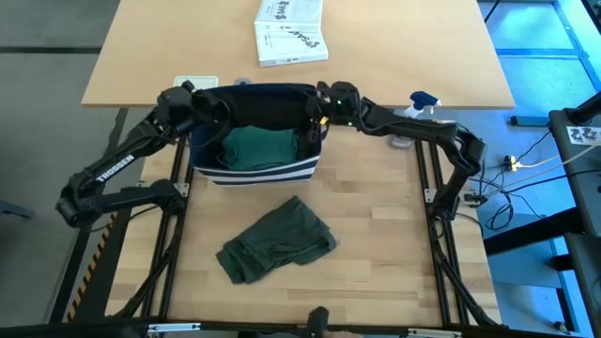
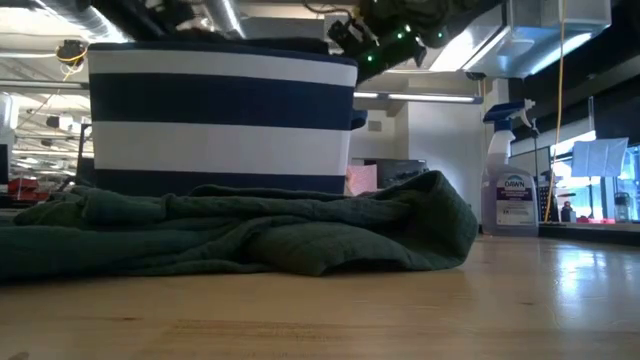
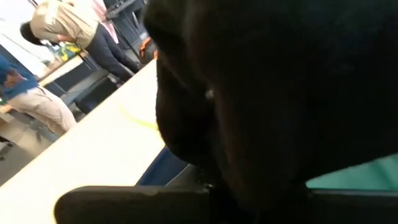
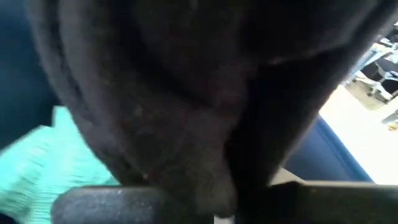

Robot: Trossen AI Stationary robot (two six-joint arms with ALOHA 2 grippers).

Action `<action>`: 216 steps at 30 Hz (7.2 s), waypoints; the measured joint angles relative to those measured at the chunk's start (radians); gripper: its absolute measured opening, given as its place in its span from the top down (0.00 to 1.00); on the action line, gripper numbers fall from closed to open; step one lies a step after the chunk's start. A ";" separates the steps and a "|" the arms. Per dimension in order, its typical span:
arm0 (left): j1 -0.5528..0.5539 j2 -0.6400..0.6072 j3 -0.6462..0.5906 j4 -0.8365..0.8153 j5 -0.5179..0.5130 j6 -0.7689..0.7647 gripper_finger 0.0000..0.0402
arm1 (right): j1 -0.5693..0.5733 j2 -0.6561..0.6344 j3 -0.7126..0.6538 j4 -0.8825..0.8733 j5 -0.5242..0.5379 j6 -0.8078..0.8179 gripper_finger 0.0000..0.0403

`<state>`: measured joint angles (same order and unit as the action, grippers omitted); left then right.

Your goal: Fold Laundry from Bin

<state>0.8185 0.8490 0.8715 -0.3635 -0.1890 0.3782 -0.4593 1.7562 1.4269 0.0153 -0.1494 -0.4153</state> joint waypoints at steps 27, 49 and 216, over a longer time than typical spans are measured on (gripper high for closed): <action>0.115 0.147 -0.027 0.147 0.133 0.249 0.97 | -0.032 -0.006 0.000 -0.010 0.087 -0.224 0.69; -0.092 0.146 -0.027 -0.319 0.220 0.251 0.86 | -0.021 -0.167 0.002 -0.086 0.087 -0.190 0.58; -1.675 0.402 -0.718 0.842 -0.345 -2.010 0.52 | 0.367 -0.055 -0.737 0.350 -0.307 0.725 0.58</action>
<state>-0.8570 1.2510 0.1539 0.4782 -0.5342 -1.6322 -0.0925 1.7008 0.6895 0.3653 -0.4561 0.3096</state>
